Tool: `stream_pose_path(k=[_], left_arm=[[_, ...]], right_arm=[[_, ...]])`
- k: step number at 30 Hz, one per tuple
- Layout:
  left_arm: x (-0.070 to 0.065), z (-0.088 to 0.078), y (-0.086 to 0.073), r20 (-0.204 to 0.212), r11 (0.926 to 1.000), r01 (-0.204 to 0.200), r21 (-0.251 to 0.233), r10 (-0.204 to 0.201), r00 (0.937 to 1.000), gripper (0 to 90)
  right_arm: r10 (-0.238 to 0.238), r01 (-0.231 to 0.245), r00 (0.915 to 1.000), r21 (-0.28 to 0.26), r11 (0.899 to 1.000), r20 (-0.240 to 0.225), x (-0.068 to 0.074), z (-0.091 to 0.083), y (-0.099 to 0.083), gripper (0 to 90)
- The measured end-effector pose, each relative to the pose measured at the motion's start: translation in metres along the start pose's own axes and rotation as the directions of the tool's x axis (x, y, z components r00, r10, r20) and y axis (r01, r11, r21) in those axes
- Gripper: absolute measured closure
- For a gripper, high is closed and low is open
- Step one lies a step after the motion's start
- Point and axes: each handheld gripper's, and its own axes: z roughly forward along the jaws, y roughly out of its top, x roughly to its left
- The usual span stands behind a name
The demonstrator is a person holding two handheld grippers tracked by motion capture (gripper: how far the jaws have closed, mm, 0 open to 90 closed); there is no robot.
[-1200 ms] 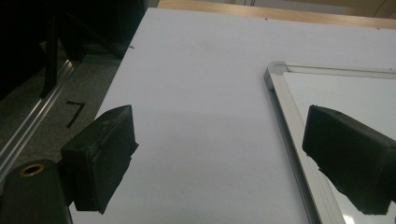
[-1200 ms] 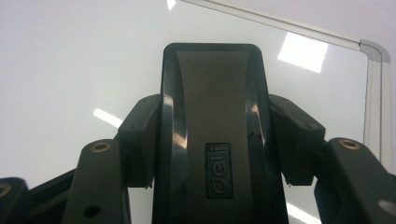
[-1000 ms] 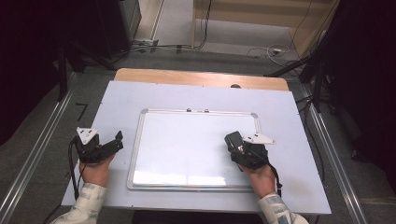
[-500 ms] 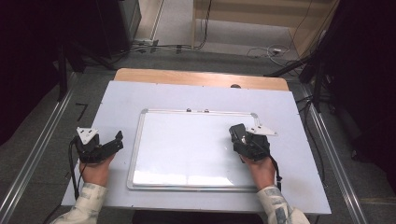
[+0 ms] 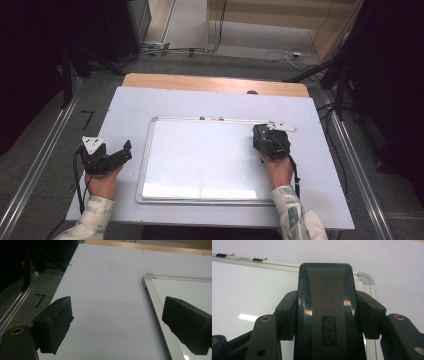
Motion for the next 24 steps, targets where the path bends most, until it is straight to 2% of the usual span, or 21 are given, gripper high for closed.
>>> stream_pose_path(k=[6, 9, 16, 22, 24], left_arm=[[0.0, 0.0, 0.0, 0.001, 1.0, 0.003, -0.002, -0.003, 1.0, 10.1], [0.0, 0.001, 0.0, 0.003, 1.0, 0.0, 0.0, 0.0, 1.0, 10.1], [0.0, 0.001, 0.0, 0.003, 1.0, 0.001, 0.001, -0.001, 1.0, 10.1], [0.0, 0.001, 0.0, 0.003, 1.0, 0.0, 0.002, 0.0, 1.0, 10.1], [0.0, 0.001, 0.0, 0.003, 1.0, -0.001, 0.002, 0.001, 1.0, 10.1]], right_arm=[[0.024, -0.025, 0.9986, 0.019, 1.0, 0.047, -0.005, 0.014, 0.004, 39.0], [0.02, -0.022, 0.9974, 0.025, 0.999, 0.069, -0.007, 0.02, 0.005, 39.1], [0.019, -0.022, 0.9959, 0.032, 0.999, 0.088, -0.008, 0.029, 0.011, 39.0], [0.048, -0.053, 0.9949, 0.055, 0.997, 0.089, -0.01, 0.037, 0.014, 39.0], [0.051, -0.057, 0.9935, 0.063, 0.996, 0.102, -0.011, 0.039, 0.014, 39.0]])
